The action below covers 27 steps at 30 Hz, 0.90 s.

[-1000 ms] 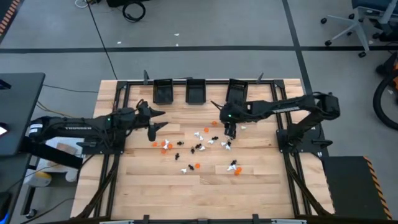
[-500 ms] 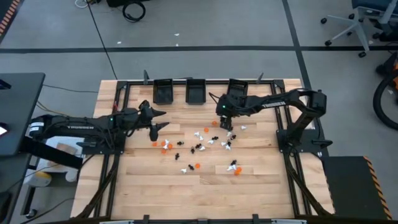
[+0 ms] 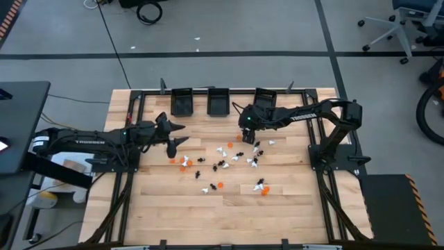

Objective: Sort Halloween decoration
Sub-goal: Put the white ghost toy into the right black basket

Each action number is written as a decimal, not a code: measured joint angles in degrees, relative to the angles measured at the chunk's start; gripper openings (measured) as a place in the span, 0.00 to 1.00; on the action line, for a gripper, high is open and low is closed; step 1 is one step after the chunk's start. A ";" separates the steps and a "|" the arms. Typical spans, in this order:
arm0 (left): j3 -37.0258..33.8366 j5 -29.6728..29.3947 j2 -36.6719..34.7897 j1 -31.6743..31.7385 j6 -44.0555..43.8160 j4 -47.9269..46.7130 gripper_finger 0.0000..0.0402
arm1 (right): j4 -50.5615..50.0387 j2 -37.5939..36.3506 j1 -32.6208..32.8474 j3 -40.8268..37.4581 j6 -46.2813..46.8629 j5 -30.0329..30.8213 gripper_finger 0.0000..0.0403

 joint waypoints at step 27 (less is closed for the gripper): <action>0.00 0.07 0.00 0.02 0.51 -1.04 0.63 | 2.24 0.19 -2.35 -6.21 -7.01 -7.28 0.60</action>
